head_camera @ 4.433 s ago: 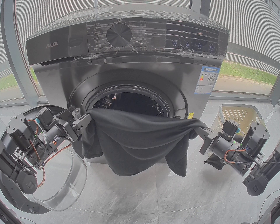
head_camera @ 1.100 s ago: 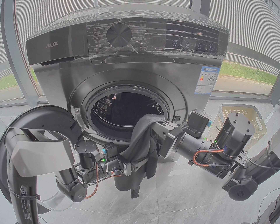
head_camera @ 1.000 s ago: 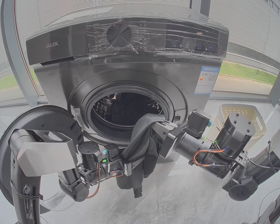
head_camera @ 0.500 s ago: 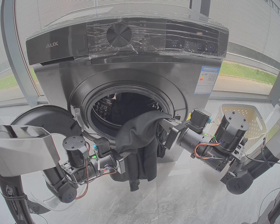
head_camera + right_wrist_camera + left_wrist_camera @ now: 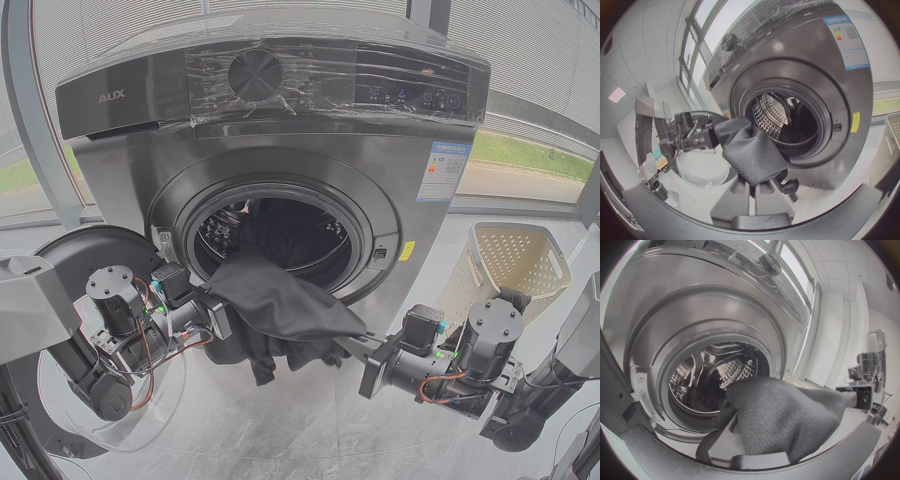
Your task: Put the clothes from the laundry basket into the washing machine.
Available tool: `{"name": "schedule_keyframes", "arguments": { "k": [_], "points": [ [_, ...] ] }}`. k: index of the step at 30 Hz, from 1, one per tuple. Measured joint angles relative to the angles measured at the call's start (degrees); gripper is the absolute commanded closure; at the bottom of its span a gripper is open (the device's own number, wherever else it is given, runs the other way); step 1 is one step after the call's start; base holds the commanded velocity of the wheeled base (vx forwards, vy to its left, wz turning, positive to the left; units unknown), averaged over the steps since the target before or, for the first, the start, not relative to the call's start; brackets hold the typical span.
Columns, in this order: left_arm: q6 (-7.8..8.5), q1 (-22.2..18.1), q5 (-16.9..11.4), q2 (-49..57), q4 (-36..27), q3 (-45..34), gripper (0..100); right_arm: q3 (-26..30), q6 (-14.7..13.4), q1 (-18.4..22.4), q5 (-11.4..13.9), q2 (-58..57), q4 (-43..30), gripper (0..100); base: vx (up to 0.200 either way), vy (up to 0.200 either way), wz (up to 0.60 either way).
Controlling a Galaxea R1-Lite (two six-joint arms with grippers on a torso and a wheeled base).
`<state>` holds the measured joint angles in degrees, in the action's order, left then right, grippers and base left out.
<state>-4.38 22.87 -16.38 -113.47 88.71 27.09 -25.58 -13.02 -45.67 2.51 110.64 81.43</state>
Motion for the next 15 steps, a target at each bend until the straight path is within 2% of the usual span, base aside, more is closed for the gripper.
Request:
{"name": "schedule_keyframes", "arguments": {
  "k": [1, 6, 10, 12, 15],
  "points": [
    [-0.11, -0.1, 0.4, 0.0, 0.0, 0.4, 100, 0.8, 0.0, -0.4, 0.2, 0.0, 0.0, 0, 0.000, 0.000, 0.00],
    [-0.66, -0.3, 1.0, 0.4, 0.0, 0.7, 100, 2.6, -0.1, -1.7, 0.4, -0.1, 0.1, 0, 0.000, 0.000, 0.00],
    [-1.87, -0.3, 1.5, 1.4, 0.0, -0.6, 100, 5.6, 0.1, -2.2, 0.4, -0.4, -0.3, 0, 0.000, 0.000, 0.00],
    [-3.34, -0.3, 1.7, 2.6, 0.0, -1.6, 100, 7.8, 0.2, -2.2, 0.7, -0.8, -0.4, 0, 0.000, 0.000, 0.00],
    [-8.11, -0.5, 1.9, 5.5, 0.1, -3.1, 100, 11.1, 0.3, -1.9, 1.6, -1.6, -0.1, 0, 0.000, 0.000, 0.00]
  ]
}}
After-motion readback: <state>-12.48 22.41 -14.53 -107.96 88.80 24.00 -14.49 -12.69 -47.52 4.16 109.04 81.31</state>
